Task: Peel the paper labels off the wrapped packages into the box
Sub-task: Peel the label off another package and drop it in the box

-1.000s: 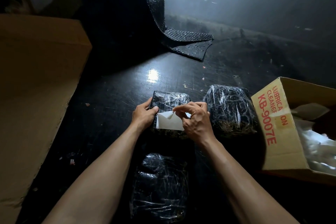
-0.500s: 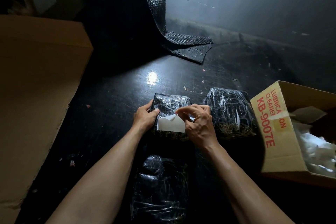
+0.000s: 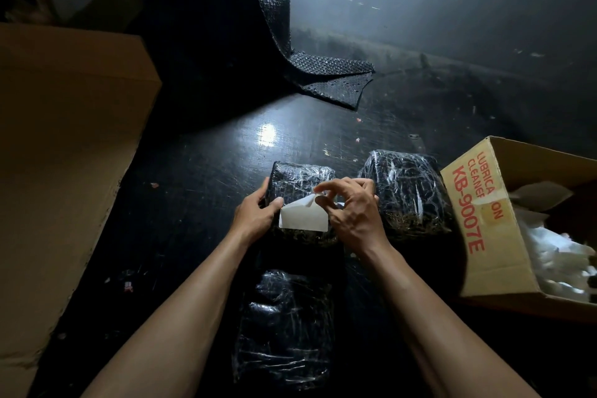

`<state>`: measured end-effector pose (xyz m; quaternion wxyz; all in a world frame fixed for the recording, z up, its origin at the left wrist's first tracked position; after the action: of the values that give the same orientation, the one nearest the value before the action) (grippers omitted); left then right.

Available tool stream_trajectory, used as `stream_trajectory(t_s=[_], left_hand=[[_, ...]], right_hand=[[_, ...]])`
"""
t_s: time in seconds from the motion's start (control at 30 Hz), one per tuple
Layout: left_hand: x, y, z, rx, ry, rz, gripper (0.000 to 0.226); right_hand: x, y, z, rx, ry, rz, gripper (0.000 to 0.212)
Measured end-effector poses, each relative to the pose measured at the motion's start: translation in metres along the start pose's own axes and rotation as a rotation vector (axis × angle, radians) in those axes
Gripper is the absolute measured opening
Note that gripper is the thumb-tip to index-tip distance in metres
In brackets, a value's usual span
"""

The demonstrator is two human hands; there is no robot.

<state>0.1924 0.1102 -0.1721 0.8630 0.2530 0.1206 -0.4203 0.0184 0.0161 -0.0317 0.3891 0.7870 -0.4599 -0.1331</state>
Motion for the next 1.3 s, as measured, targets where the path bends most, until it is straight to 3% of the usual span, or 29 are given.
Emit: stream_trajectory(t_s=[0.17, 0.53, 0.9, 1.3], left_hand=[[0.006, -0.002, -0.007, -0.099, 0.045, 0.01, 0.088], [0.001, 0.0, 0.004, -0.051, 0.025, 0.068, 0.066], [0.001, 0.0, 0.005, 0.006, 0.032, 0.093, 0.066], [0.001, -0.003, 0.007, 0.025, 0.032, 0.096, 0.066]], right_hand=[[0.001, 0.002, -0.007, 0.016, 0.051, 0.03, 0.005], [-0.008, 0.004, -0.004, 0.033, 0.048, 0.005, 0.01], [-0.023, 0.017, -0.007, 0.061, 0.07, 0.026, 0.009], [-0.045, 0.028, -0.006, 0.064, 0.058, 0.061, 0.026]])
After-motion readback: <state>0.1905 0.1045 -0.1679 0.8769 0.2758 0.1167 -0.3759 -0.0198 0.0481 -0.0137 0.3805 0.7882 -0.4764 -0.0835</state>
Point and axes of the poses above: each hand's wrist, its own x-axis towards the middle knuckle, its own y-axis out of the back of the hand, z = x × y, the point moved 6 cm from there along x, towards the middle knuckle, and after that the axes turned 6 degrees about z, right-handed, at the moved point
